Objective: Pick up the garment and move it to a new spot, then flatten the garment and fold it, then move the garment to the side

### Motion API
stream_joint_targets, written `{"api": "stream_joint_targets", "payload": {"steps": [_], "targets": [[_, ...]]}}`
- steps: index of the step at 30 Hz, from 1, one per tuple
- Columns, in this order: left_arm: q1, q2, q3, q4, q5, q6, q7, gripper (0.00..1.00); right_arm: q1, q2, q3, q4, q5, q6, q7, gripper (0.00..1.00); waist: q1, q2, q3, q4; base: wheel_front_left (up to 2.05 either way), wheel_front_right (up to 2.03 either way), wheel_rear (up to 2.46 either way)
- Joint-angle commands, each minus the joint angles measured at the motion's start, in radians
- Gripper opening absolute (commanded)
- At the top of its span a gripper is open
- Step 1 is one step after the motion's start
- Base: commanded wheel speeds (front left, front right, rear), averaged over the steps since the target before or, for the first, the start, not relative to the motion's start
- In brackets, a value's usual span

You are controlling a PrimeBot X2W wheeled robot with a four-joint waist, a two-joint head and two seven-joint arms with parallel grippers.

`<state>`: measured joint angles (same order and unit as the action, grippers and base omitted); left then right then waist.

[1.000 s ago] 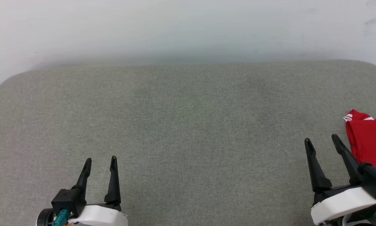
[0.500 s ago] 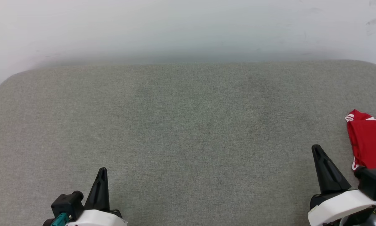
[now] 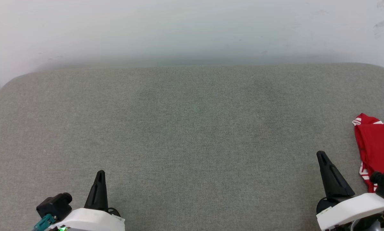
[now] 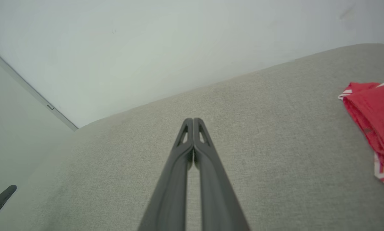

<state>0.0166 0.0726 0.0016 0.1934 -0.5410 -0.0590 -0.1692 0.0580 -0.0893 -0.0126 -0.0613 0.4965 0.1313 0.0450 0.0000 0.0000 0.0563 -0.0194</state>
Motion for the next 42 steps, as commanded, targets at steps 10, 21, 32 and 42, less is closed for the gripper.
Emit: {"api": "stream_joint_targets", "payload": {"steps": [10, 21, 32, 42], "targets": [[-0.040, -0.002, 0.021, -0.003, -0.174, -0.014, 0.044, 0.00, -0.052, -0.010, -0.005, 0.037, 0.195, 0.000, -0.002, 0.00, 0.0000, 0.0000, -0.005, 0.002, 0.00, 0.00, 0.00], [-0.056, -0.006, 0.036, 0.006, -0.323, -0.025, 0.084, 0.00, -0.072, -0.010, -0.010, 0.080, 0.356, 0.000, 0.001, 0.00, 0.0000, 0.0000, -0.011, 0.004, 0.00, 0.00, 0.00], [-0.071, -0.009, 0.052, 0.014, -0.467, -0.034, 0.123, 0.00, -0.092, -0.008, -0.018, 0.123, 0.511, 0.000, 0.006, 0.00, 0.0000, 0.0000, -0.017, 0.006, 0.00, 0.00, 0.00], [-0.081, -0.011, 0.063, 0.021, -0.575, -0.040, 0.151, 0.00, -0.105, -0.005, -0.025, 0.155, 0.626, 0.000, 0.011, 0.00, 0.0000, 0.0000, -0.022, 0.008, 0.00, 0.00, 0.00]]}}
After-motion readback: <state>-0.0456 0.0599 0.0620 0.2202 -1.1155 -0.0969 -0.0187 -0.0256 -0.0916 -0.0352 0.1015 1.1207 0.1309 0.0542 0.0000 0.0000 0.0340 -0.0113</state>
